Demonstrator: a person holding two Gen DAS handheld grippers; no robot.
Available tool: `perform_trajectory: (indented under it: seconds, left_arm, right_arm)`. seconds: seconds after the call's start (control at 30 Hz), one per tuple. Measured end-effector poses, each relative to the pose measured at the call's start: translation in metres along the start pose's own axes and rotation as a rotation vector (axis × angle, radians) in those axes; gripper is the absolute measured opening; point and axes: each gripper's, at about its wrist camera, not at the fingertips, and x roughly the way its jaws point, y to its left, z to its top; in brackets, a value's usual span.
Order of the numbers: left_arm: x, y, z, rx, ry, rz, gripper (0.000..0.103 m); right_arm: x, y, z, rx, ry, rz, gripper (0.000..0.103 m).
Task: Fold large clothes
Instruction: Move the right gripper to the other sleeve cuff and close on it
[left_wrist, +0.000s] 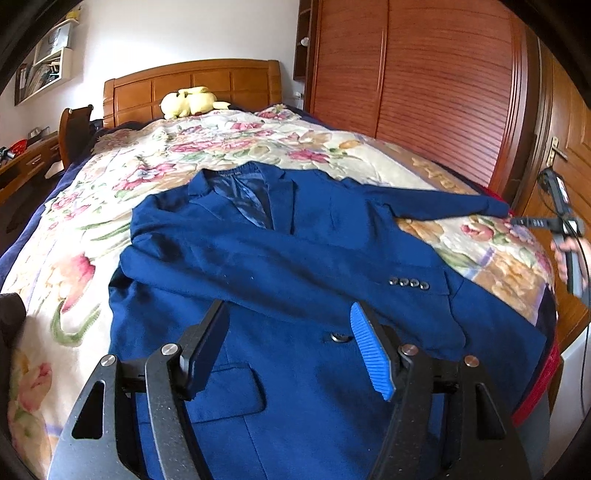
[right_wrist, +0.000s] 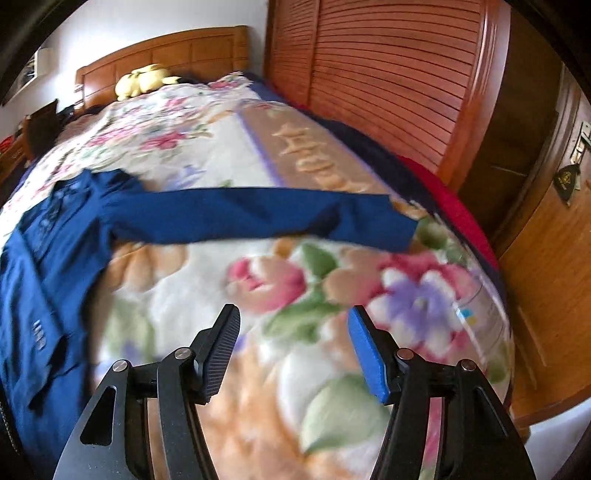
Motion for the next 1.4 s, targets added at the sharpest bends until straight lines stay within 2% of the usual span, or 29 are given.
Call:
perform_trajectory:
  seconds: [0.37, 0.47, 0.5, 0.67, 0.83, 1.0, 1.1, 1.27, 1.3, 1.33, 1.4]
  left_arm:
    - [0.011, -0.026, -0.007, 0.036, 0.033, -0.059, 0.075]
    - [0.016, -0.026, -0.008, 0.035, 0.044, -0.057, 0.075]
    - [0.017, -0.026, -0.008, 0.033, 0.051, -0.054, 0.082]
    - [0.021, -0.021, -0.006, 0.007, 0.056, -0.052, 0.083]
    - [0.022, -0.02, -0.006, -0.002, 0.057, -0.053, 0.083]
    - [0.022, -0.02, -0.006, -0.001, 0.063, -0.047, 0.083]
    - [0.022, -0.019, -0.006, -0.002, 0.063, -0.046, 0.083]
    - [0.021, -0.017, -0.006, -0.004, 0.059, -0.046, 0.083]
    - [0.021, -0.017, -0.005, -0.003, 0.058, -0.045, 0.083]
    - [0.02, -0.017, -0.005, -0.001, 0.056, -0.043, 0.083]
    - [0.02, -0.015, -0.004, -0.002, 0.055, -0.04, 0.083]
  right_arm:
    - [0.083, -0.023, 0.047, 0.056, 0.019, -0.068, 0.063]
    - [0.096, -0.03, 0.06, 0.07, 0.005, -0.076, 0.063]
    - [0.1, -0.033, 0.064, 0.078, 0.001, -0.078, 0.063]
    - [0.115, -0.045, 0.079, 0.114, -0.016, -0.106, 0.067]
    - [0.135, -0.05, 0.083, 0.144, 0.025, -0.147, 0.068]
    - [0.17, -0.056, 0.07, 0.173, 0.14, -0.166, 0.07]
    - [0.173, -0.056, 0.064, 0.176, 0.114, -0.164, 0.071]
    - [0.174, -0.052, 0.061, 0.149, 0.136, -0.15, 0.071]
    - [0.174, -0.051, 0.06, 0.136, 0.135, -0.149, 0.063]
    - [0.167, -0.049, 0.058, 0.121, 0.127, -0.131, 0.043]
    - [0.154, -0.039, 0.054, 0.084, 0.109, -0.126, 0.02]
